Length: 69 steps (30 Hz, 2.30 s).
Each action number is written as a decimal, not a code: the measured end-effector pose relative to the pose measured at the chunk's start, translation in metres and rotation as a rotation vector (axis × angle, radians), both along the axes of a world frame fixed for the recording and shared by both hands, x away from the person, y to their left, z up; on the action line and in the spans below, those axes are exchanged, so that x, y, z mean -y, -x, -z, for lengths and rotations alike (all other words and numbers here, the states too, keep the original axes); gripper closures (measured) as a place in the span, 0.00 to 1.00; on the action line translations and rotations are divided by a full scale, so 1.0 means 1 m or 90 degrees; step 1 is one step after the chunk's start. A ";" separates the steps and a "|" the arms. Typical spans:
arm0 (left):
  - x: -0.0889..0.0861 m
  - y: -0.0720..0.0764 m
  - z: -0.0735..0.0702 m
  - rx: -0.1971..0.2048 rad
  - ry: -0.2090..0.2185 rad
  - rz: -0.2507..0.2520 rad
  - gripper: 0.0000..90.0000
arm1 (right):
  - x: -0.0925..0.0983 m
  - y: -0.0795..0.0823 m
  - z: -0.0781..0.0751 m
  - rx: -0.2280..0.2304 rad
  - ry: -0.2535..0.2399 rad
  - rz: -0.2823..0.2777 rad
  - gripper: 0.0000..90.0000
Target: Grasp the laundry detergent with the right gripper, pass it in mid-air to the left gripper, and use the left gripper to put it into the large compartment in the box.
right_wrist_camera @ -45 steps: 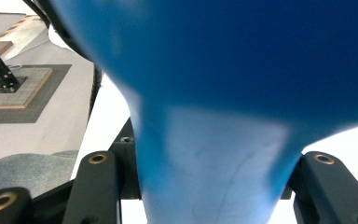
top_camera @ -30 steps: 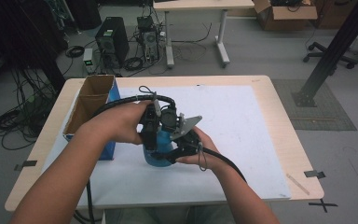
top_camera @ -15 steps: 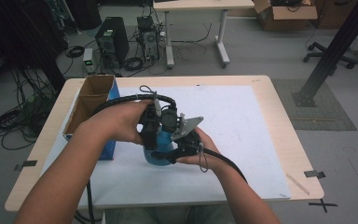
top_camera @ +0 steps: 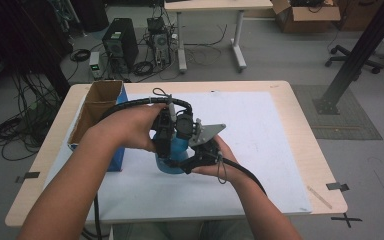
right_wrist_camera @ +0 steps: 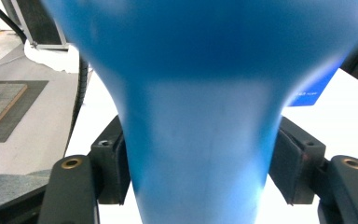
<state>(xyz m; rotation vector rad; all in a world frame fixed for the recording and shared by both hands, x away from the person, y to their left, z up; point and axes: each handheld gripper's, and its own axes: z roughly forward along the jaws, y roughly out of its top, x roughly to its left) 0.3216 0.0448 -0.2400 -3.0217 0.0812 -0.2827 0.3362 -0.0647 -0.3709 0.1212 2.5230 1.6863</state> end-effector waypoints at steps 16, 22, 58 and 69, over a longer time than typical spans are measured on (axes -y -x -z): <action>-0.002 -0.002 -0.005 0.001 0.008 -0.007 0.43 | 0.002 0.000 0.005 -0.012 -0.020 0.008 0.22; -0.002 -0.003 -0.006 -0.001 0.003 -0.009 0.43 | 0.004 -0.001 0.004 -0.014 -0.025 0.008 0.18; -0.021 -0.021 -0.041 -0.025 0.042 -0.163 0.43 | 0.084 -0.012 -0.029 0.000 0.009 0.052 0.00; -0.038 -0.038 -0.068 -0.025 0.090 -0.321 0.43 | 0.106 -0.026 -0.043 0.005 0.119 0.069 0.01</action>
